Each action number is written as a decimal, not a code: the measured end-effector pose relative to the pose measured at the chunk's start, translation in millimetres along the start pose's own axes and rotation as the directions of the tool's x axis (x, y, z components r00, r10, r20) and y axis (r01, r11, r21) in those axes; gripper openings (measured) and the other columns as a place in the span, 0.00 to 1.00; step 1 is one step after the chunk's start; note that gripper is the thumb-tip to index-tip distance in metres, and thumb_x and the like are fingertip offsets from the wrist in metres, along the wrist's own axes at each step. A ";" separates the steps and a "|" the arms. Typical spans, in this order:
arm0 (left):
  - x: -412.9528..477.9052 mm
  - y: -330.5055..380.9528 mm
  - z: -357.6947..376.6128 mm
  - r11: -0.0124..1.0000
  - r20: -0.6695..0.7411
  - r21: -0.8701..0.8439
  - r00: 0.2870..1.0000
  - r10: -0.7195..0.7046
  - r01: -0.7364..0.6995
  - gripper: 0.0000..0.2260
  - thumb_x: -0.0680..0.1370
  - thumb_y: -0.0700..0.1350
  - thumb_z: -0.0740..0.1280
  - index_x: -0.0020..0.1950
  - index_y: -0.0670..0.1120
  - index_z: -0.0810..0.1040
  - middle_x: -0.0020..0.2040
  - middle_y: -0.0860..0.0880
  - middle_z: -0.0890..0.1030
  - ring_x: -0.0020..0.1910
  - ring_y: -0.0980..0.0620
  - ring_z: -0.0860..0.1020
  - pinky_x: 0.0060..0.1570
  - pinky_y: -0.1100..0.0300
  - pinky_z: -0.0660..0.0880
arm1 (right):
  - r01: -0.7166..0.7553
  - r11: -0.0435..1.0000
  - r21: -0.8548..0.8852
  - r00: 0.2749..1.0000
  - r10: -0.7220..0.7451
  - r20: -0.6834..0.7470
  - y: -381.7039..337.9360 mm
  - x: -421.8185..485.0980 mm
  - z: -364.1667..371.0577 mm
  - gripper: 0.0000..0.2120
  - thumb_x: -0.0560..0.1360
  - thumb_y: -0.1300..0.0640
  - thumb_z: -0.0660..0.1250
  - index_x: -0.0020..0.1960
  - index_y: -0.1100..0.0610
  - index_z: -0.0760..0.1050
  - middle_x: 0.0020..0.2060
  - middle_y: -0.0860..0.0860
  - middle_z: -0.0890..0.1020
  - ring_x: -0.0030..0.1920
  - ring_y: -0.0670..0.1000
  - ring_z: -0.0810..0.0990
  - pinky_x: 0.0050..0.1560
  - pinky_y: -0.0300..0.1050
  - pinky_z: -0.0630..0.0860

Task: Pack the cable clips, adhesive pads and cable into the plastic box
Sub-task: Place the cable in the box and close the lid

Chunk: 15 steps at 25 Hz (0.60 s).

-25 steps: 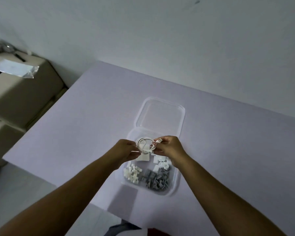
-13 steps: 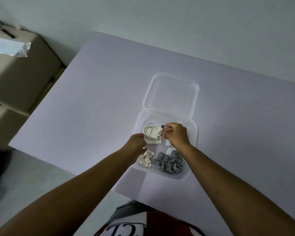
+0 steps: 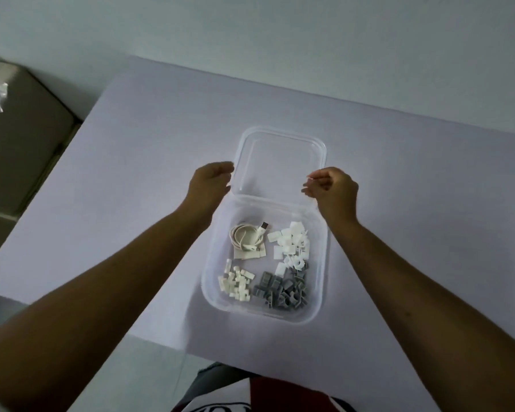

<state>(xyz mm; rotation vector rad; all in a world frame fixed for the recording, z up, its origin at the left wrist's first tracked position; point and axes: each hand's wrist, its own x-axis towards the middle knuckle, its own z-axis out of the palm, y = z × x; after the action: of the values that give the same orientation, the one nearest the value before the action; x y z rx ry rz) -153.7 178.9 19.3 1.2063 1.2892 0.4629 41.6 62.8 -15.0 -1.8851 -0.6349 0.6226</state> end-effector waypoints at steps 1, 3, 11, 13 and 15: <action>17.3 3.1 4.5 0.998 -0.030 0.057 0.999 0.012 -0.010 0.16 0.79 0.35 0.60 0.67 0.39 0.75 0.66 0.43 0.76 0.64 0.47 0.75 0.67 0.52 0.71 | -0.033 0.997 -0.066 0.998 0.030 -0.048 5.6 11.0 -5.3 0.05 0.72 0.70 0.69 0.47 0.68 0.78 0.41 0.63 0.84 0.41 0.58 0.85 0.44 0.42 0.82; 45.3 1.6 13.6 0.984 -0.065 0.177 0.998 -0.018 0.029 0.19 0.79 0.35 0.59 0.70 0.41 0.72 0.70 0.44 0.73 0.68 0.45 0.72 0.70 0.50 0.68 | -0.128 0.963 -0.236 0.991 0.112 -0.078 21.3 28.2 -13.2 0.07 0.71 0.68 0.70 0.49 0.68 0.79 0.45 0.63 0.84 0.46 0.58 0.84 0.46 0.40 0.80; 93.1 -27.2 19.7 0.956 -0.001 0.184 0.973 -0.233 0.229 0.06 0.78 0.36 0.59 0.49 0.38 0.75 0.46 0.41 0.72 0.49 0.44 0.70 0.52 0.53 0.69 | -0.430 0.869 -0.245 0.889 0.455 0.054 62.0 50.8 0.0 0.20 0.71 0.63 0.74 0.61 0.64 0.76 0.55 0.58 0.81 0.53 0.55 0.80 0.60 0.48 0.77; 93.7 -23.0 19.7 0.964 0.029 0.095 0.968 -0.251 0.247 0.06 0.80 0.39 0.60 0.46 0.41 0.74 0.45 0.45 0.71 0.50 0.47 0.69 0.52 0.53 0.70 | -0.516 0.850 -0.107 0.841 0.526 0.125 64.7 51.6 1.5 0.22 0.71 0.68 0.71 0.64 0.66 0.74 0.50 0.59 0.79 0.44 0.54 0.78 0.48 0.45 0.76; 91.9 -16.4 19.6 0.966 0.049 0.027 0.965 -0.256 0.255 0.10 0.82 0.47 0.57 0.51 0.44 0.75 0.52 0.47 0.75 0.54 0.48 0.73 0.59 0.53 0.71 | -0.521 0.852 -0.049 0.834 0.520 0.186 59.2 50.2 0.9 0.20 0.73 0.72 0.68 0.64 0.66 0.73 0.44 0.58 0.77 0.36 0.50 0.75 0.40 0.40 0.74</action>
<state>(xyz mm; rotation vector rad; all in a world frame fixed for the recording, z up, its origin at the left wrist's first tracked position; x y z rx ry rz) -114.6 241.0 -41.7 1.0433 1.3846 0.2292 86.5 76.1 -76.9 -2.0181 -0.2231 1.1693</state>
